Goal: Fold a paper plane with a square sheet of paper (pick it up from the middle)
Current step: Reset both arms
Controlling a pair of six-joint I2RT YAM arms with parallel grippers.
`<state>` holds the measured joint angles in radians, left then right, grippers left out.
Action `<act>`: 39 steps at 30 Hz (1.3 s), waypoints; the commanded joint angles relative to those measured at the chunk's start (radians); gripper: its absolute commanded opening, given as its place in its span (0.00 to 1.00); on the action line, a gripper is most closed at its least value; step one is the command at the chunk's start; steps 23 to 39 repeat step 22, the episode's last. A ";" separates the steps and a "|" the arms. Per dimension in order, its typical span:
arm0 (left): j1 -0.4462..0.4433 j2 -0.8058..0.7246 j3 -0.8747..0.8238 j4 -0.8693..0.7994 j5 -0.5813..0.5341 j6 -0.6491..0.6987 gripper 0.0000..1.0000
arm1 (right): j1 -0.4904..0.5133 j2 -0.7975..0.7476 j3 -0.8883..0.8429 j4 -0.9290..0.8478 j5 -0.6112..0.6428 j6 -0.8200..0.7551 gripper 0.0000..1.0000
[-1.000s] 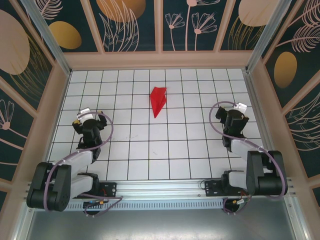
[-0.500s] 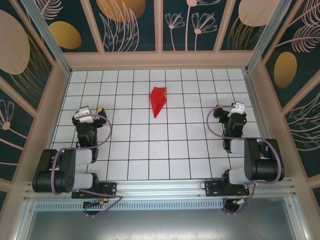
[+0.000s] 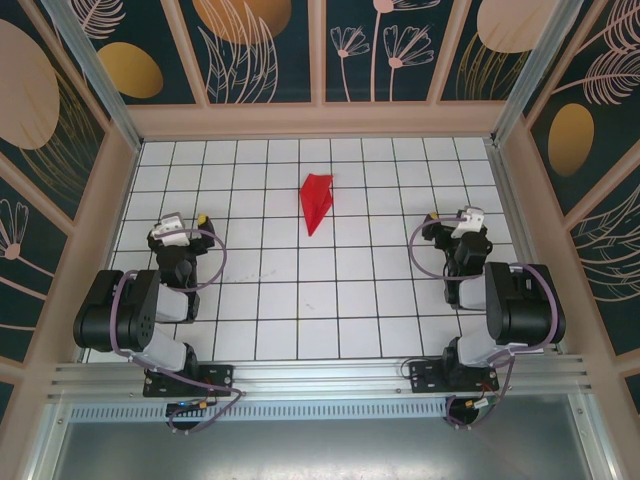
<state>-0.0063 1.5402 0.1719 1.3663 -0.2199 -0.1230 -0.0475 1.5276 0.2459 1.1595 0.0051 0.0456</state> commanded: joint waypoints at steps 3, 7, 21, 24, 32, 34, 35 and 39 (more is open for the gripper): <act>0.006 0.000 -0.006 0.083 0.013 0.013 0.98 | 0.009 0.013 -0.011 0.085 -0.020 -0.025 0.99; 0.006 -0.002 0.005 0.058 0.104 0.042 0.98 | 0.009 0.013 -0.011 0.083 -0.020 -0.026 0.99; 0.006 0.002 0.045 -0.013 0.129 0.051 0.99 | 0.009 0.013 -0.011 0.085 -0.019 -0.025 0.99; 0.006 0.003 0.046 -0.011 0.128 0.050 0.99 | 0.010 0.014 -0.014 0.088 -0.019 -0.027 0.99; 0.006 0.003 0.046 -0.011 0.128 0.050 0.99 | 0.010 0.014 -0.014 0.088 -0.019 -0.027 0.99; 0.006 0.003 0.046 -0.011 0.128 0.050 0.99 | 0.010 0.014 -0.014 0.088 -0.019 -0.027 0.99; 0.006 0.003 0.046 -0.011 0.128 0.050 0.99 | 0.010 0.014 -0.014 0.088 -0.019 -0.027 0.99; 0.006 0.003 0.046 -0.011 0.128 0.050 0.99 | 0.010 0.014 -0.014 0.088 -0.019 -0.027 0.99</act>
